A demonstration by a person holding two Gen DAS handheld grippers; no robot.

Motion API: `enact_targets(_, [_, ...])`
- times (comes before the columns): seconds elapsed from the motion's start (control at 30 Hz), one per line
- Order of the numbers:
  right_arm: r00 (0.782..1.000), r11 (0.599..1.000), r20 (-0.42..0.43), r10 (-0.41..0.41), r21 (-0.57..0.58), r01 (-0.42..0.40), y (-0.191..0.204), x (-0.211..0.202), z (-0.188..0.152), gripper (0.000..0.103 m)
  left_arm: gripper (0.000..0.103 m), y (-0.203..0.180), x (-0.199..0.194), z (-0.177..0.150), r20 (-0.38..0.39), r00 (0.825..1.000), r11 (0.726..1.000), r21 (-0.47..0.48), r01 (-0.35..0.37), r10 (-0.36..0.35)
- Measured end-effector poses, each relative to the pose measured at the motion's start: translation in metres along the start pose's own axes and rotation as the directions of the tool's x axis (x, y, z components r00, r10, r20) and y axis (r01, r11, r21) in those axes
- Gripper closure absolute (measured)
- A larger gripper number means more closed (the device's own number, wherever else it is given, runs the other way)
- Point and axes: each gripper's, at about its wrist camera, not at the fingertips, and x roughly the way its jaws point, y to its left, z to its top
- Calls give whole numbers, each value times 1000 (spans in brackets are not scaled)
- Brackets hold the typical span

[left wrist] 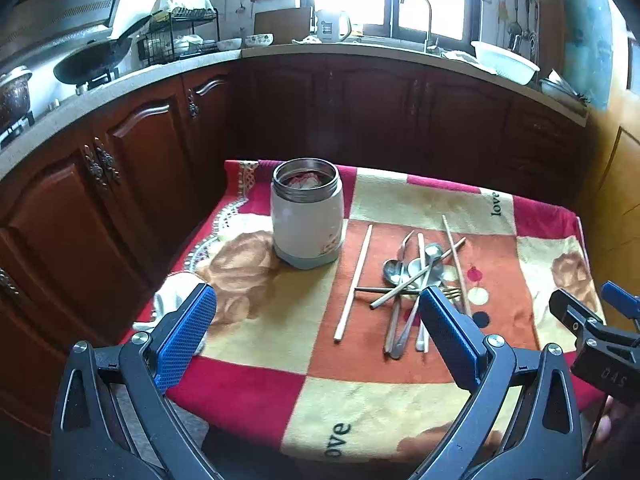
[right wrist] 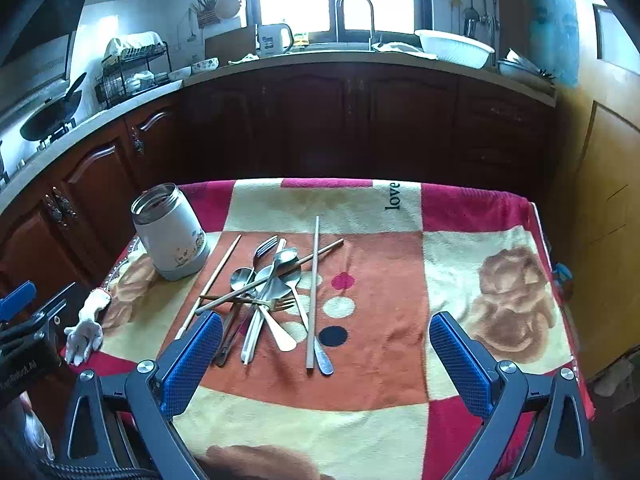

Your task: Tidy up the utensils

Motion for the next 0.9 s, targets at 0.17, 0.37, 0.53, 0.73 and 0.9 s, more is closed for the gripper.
enact_targets(0.17, [1000,1000,16,-26,-4,26,-4,-3,1,0,1,-8,3,0,-7,1000,1000,7,24,-24])
enact_targets(0.37, [1000,1000,9,-28,5,28,-8,-2,0,0,1,-11,4,-2,-13,1000,1000,15,26,-26])
enact_targets(0.53, [1000,1000,7,-29,-3,29,-7,-2,-1,0,1,-8,4,-2,-14,999,1000,2,31,-31])
enact_targets(0.73, [1000,1000,6,-29,-6,29,-5,-2,-1,0,1,-9,6,-3,-17,999,999,11,32,-32])
enact_targets(0.9, [1000,1000,-8,-27,-10,27,-5,1,-3,0,1,-7,12,-5,-37,999,999,6,37,-37])
